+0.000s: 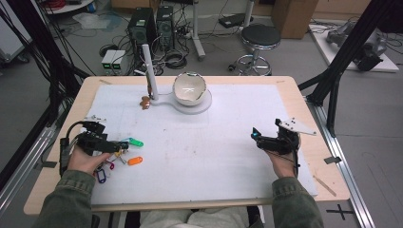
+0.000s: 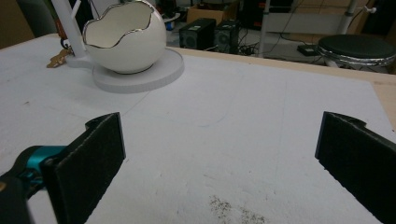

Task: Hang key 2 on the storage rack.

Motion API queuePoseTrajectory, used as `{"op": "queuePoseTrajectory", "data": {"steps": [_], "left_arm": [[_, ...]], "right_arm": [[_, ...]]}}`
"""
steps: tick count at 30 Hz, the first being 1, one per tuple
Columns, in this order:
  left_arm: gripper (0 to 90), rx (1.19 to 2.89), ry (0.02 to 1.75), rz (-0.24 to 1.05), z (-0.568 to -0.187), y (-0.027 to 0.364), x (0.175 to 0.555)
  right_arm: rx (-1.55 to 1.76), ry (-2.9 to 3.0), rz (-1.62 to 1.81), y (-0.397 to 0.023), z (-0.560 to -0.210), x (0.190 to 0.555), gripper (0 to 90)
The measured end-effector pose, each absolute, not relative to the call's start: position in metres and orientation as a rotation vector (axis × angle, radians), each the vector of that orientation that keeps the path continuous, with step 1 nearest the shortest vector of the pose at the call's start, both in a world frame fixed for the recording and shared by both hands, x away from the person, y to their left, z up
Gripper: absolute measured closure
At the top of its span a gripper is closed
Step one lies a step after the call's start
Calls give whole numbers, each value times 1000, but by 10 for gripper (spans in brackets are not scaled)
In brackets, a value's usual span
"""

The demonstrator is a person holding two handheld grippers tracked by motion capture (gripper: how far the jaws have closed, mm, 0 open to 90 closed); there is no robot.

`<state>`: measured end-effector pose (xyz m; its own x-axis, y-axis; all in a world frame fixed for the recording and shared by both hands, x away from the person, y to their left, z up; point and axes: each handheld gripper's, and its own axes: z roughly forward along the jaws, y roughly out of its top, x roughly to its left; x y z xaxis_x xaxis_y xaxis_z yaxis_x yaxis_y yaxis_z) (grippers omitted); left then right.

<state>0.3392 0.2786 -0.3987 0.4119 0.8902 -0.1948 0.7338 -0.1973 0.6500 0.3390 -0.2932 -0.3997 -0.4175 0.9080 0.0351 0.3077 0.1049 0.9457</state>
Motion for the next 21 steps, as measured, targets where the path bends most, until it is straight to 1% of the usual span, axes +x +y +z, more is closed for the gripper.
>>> {"op": "queuePoseTrajectory", "data": {"steps": [5,7,9,12,17,21], "left_arm": [[18,1997,1386,291,-402,275,337],[40,2007,1384,295,-403,274,335],[100,2008,1377,289,-405,272,333],[130,2042,1388,282,-407,269,333],[240,2065,1392,281,-408,268,332],[303,2096,1397,269,-409,267,332]], "right_arm": [[1186,1802,1319,-293,-400,339,5],[1187,1802,1321,-293,-400,339,5],[1186,1804,1320,-293,-400,339,5],[1188,1804,1321,-293,-400,339,5],[1188,1803,1320,-293,-400,339,5],[1187,1804,1320,-293,-400,339,5]]}}
